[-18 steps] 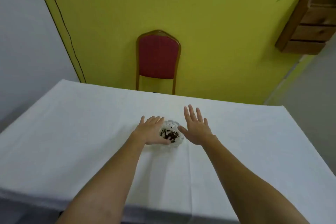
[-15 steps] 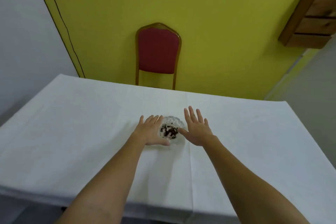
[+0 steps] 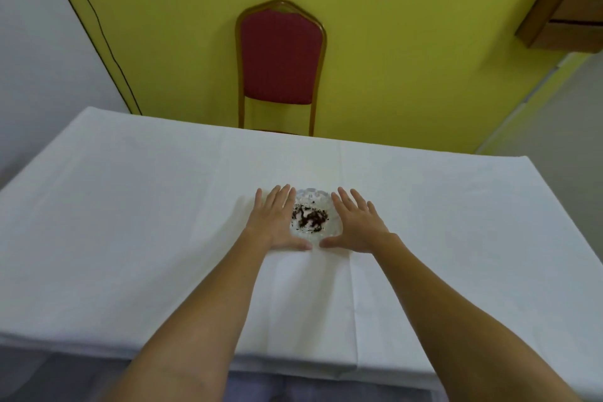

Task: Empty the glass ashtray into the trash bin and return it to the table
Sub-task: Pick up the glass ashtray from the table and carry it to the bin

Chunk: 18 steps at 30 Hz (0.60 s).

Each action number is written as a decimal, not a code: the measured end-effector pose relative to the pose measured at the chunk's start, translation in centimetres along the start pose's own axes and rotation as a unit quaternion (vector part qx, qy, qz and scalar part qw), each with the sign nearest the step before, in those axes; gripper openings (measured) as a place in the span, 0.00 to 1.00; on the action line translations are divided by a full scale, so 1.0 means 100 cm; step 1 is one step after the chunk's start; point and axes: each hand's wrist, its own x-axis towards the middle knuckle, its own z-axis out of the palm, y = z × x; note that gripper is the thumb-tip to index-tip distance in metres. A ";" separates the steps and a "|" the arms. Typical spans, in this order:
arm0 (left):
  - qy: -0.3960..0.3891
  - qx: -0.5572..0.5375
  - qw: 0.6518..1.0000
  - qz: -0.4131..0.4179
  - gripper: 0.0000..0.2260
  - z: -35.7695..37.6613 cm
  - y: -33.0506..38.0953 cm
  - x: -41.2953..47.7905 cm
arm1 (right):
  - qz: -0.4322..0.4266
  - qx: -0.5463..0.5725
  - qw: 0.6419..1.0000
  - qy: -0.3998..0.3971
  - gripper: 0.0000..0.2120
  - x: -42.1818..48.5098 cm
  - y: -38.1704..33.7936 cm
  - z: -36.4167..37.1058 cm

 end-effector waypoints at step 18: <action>0.053 -0.045 0.997 0.045 0.59 0.000 0.000 0.004 | -0.019 0.073 0.995 0.068 0.54 -0.004 -0.004 0.001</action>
